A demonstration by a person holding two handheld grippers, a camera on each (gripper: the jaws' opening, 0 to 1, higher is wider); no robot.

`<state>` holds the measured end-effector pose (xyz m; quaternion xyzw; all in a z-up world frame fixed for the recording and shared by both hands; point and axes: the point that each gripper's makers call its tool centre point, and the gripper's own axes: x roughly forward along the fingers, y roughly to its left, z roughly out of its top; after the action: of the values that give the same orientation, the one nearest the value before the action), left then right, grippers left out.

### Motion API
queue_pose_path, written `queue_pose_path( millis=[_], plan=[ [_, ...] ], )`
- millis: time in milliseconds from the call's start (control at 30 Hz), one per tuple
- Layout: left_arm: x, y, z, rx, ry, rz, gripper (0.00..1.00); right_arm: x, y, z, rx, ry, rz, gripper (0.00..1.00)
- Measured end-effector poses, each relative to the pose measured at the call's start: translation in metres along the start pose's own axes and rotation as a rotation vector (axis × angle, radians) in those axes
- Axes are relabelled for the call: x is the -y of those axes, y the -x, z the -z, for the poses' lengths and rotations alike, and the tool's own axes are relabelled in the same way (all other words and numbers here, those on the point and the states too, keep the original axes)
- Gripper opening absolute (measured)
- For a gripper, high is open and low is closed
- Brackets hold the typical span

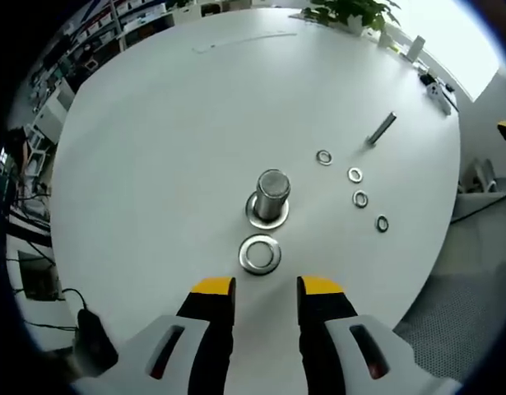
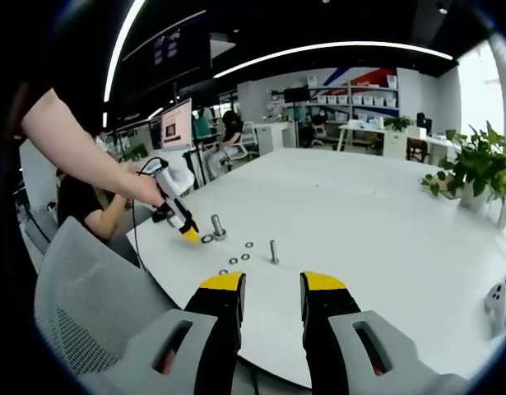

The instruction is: Place the washer onto the threaded stud by aligning its center hole with the stud, sliding it down to the base, and recovering from edge contact or off-axis alignment until the washer reaches the visible bottom stop.

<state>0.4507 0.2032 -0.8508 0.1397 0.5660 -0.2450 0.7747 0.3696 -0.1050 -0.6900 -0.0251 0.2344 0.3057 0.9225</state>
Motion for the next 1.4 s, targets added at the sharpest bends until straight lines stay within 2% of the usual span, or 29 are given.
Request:
queue_pose_path(
  millis=[167,967,1200,1300,1400],
  plan=[
    [0.002,-0.004,0.003,-0.028,-0.013,0.002,0.29,0.002,0.000,0.000,0.002,-0.004,0.007,0.29],
    [-0.002,-0.018,-0.008,-0.042,-0.048,-0.004,0.29,0.004,0.000,0.001,-0.003,-0.005,0.010,0.29],
    [-0.001,-0.018,-0.008,-0.083,-0.150,-0.023,0.28,0.004,0.000,0.001,-0.002,-0.007,0.014,0.29],
    [-0.003,-0.018,-0.010,-0.070,-0.120,-0.023,0.27,0.005,0.000,0.001,-0.002,-0.007,0.016,0.29],
    [-0.003,-0.019,-0.011,-0.069,-0.123,-0.023,0.27,0.005,0.000,0.001,-0.001,-0.007,0.018,0.29]
  ],
)
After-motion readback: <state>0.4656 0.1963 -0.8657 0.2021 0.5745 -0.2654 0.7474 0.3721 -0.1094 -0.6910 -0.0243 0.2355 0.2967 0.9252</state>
